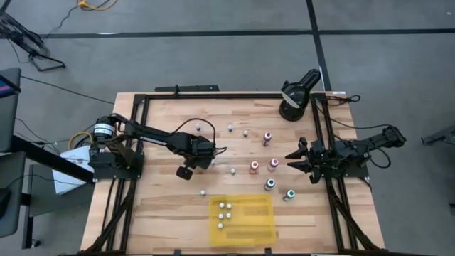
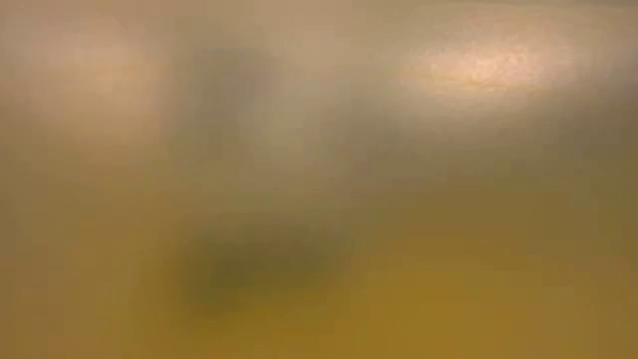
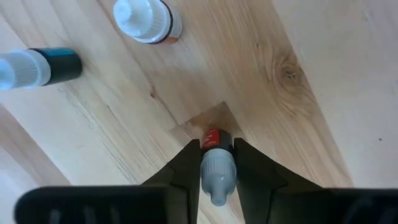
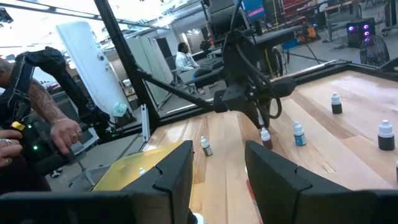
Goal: Pick & Place food coloring
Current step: Put the small red food coloring bottle in the yellow bin
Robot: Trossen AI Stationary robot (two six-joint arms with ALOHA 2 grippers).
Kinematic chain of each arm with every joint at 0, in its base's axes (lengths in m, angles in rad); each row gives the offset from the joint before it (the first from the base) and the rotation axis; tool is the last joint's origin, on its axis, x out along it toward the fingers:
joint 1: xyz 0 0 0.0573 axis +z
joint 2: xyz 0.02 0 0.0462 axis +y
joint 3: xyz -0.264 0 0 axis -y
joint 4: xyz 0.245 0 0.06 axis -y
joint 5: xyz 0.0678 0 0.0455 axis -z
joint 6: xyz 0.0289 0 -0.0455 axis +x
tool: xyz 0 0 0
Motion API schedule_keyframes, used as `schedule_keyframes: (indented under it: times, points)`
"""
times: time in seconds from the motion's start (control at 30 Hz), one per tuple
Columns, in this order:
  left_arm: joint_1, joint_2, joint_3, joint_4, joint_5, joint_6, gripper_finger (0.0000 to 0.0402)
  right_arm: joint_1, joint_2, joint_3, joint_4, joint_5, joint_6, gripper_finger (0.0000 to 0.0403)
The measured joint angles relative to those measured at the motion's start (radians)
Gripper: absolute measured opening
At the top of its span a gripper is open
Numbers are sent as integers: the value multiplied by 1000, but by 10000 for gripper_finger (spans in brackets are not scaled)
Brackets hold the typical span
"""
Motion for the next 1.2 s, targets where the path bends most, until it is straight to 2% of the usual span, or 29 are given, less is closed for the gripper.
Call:
schedule_keyframes:
  times: [0.27, 0.47, 0.67, 0.87, 1.03, 1.2]
  points:
    - [-2, -33, 0, -11, 1, -41, 65, 0, 0, 0, 0, 0, 0, 138]
    - [-29, -146, 2, -11, 33, -57, 59, 0, 0, 0, 0, 0, 0, 137]
    - [-90, -266, 2, -30, 93, -1, 68, 0, 0, 0, 0, 0, 0, 138]
    - [-171, -316, 2, -60, 113, 48, 63, 0, 0, 0, 0, 0, 0, 138]
    - [-231, -311, 19, -38, 78, -66, 66, 0, 0, 0, 0, 0, 0, 138]
    - [-271, -255, 118, -61, 3, -201, 70, 0, 0, 0, 0, 0, 0, 137]
